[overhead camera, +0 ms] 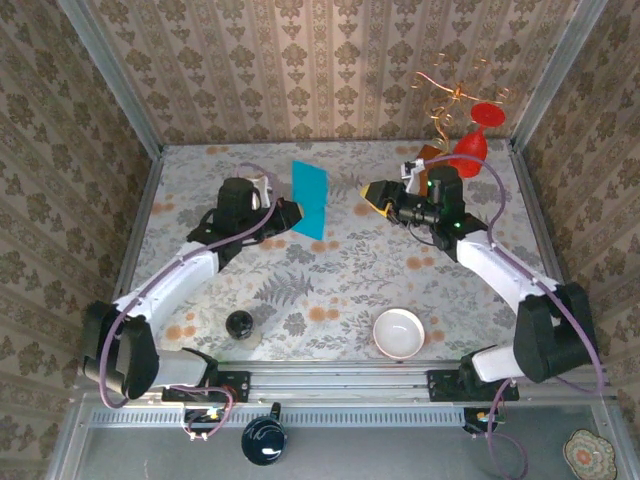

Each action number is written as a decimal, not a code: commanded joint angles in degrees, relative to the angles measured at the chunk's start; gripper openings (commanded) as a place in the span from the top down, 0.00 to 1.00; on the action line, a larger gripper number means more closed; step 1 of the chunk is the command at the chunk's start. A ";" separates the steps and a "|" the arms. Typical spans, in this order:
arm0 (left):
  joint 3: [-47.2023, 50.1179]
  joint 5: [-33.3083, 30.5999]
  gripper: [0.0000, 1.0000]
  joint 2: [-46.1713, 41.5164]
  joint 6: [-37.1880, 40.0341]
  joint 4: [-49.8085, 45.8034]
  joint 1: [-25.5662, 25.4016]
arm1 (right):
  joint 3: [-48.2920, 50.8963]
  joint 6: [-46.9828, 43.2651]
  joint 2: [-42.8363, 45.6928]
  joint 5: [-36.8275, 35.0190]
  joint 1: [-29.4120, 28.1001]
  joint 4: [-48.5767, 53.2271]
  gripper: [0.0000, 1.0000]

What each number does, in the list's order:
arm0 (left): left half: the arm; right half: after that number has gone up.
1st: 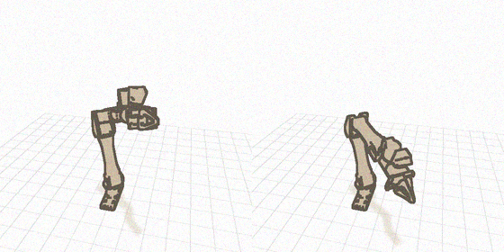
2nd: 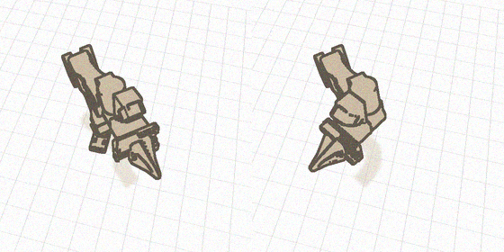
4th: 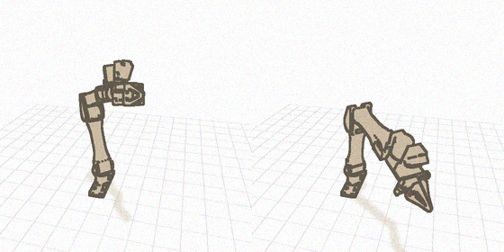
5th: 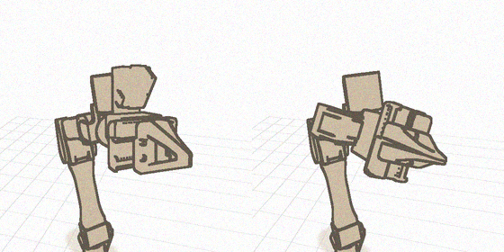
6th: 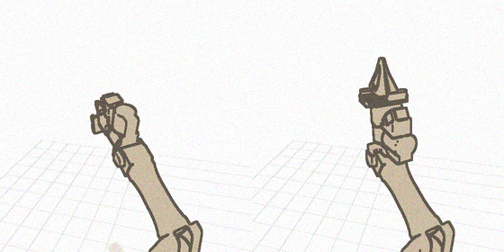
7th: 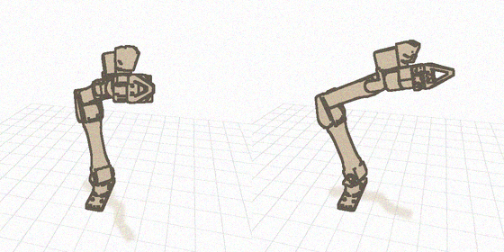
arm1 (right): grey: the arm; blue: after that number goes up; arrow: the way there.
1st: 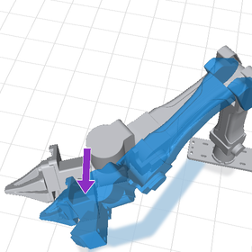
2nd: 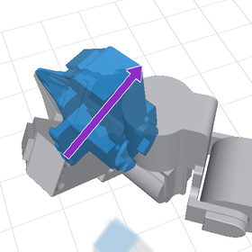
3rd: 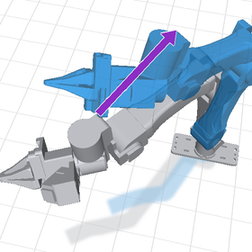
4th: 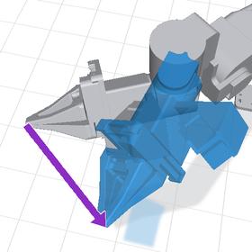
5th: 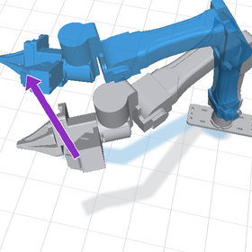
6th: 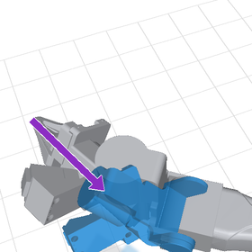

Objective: Fold a paper plane with a square sheet of paper (pick it up from the middle)
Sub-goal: Turn over the paper at the center of the table.

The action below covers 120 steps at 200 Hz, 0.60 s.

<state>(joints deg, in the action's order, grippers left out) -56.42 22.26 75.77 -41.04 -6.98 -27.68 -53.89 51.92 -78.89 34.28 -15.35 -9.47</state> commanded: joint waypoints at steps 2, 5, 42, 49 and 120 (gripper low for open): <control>-7.71 -19.45 0.92 2.76 16.74 -23.51 -2.85 | -0.59 -7.47 3.97 -8.39 0.06 10.33 0.47; -8.40 -21.26 0.93 3.25 17.52 -24.72 -3.28 | -0.61 -7.65 4.13 -9.04 0.05 10.80 0.47; -14.97 -40.44 0.94 9.66 21.51 -33.25 -8.41 | 0.53 -8.37 5.86 -13.16 0.28 12.80 0.48; -15.96 -43.33 0.94 10.98 21.69 -34.12 -9.22 | 0.79 -8.28 6.01 -13.42 0.39 12.91 0.48; -25.88 -59.87 0.98 28.17 20.61 -38.69 -17.57 | 4.35 -4.15 6.87 -16.31 2.83 12.64 0.50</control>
<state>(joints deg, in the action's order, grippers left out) -79.42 -30.92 99.98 -21.54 -41.98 -43.40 -50.94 45.67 -73.97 20.60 -13.63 2.22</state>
